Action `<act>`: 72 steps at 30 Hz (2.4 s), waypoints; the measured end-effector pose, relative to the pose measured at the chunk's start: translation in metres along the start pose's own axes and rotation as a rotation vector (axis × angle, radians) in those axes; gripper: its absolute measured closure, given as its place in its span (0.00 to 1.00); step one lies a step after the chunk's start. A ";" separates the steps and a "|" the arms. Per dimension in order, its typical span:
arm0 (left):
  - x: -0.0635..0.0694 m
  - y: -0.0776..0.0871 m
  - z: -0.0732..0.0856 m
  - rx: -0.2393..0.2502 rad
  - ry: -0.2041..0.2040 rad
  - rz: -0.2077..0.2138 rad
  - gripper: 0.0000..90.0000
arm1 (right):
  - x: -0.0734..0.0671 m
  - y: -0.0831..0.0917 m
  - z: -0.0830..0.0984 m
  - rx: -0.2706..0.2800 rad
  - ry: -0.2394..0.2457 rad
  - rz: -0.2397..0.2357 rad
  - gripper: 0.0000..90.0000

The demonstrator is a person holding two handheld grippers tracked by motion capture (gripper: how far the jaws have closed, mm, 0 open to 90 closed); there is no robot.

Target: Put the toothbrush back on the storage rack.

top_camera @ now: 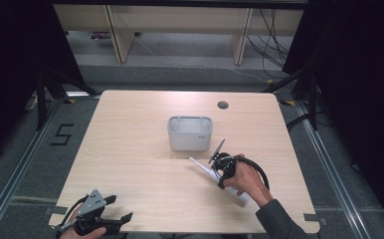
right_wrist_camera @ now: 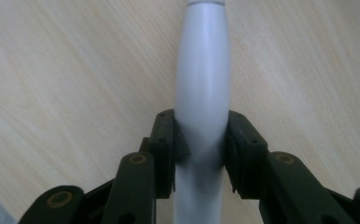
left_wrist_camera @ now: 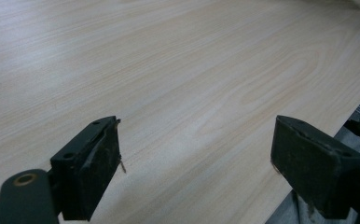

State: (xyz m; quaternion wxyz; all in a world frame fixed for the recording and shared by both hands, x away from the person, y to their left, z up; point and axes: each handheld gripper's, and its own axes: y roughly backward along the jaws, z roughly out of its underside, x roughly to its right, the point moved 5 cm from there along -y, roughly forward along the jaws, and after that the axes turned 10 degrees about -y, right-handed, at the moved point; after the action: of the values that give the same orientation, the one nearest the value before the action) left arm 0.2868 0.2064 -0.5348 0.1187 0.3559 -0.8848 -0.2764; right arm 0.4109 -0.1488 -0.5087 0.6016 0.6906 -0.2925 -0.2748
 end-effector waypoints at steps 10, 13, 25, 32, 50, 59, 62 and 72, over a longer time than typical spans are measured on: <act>0.000 -0.001 0.000 0.002 -0.001 0.000 0.17 | -0.012 0.038 0.002 0.243 0.023 -0.096 0.74; 0.000 -0.001 0.000 0.000 -0.001 0.000 0.17 | -0.010 0.044 0.000 0.317 0.021 -0.088 0.74; -0.001 0.000 0.001 -0.004 -0.004 -0.001 0.17 | -0.002 0.070 -0.018 0.640 -0.038 -0.112 0.74; -0.001 0.001 0.001 -0.008 -0.006 -0.003 0.17 | 0.002 0.079 -0.035 0.800 -0.032 -0.152 0.74; -0.001 0.000 0.001 -0.002 -0.001 0.001 0.17 | 0.002 0.092 -0.072 0.993 -0.083 -0.176 0.74; -0.001 0.001 0.001 -0.006 -0.010 0.003 0.17 | 0.003 0.102 -0.090 1.074 -0.094 -0.208 0.74; -0.001 0.000 0.001 0.000 -0.005 0.002 0.17 | 0.003 0.105 -0.094 1.088 -0.101 -0.214 0.74; -0.001 0.000 0.001 0.001 -0.006 0.003 0.17 | 0.004 0.113 -0.113 1.148 -0.100 -0.215 0.74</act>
State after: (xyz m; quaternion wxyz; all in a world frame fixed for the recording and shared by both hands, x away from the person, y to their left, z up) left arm 0.2868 0.2073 -0.5352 0.1165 0.3541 -0.8856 -0.2770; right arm 0.4878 -0.0879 -0.3829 0.0855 0.9179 -0.3510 -0.1643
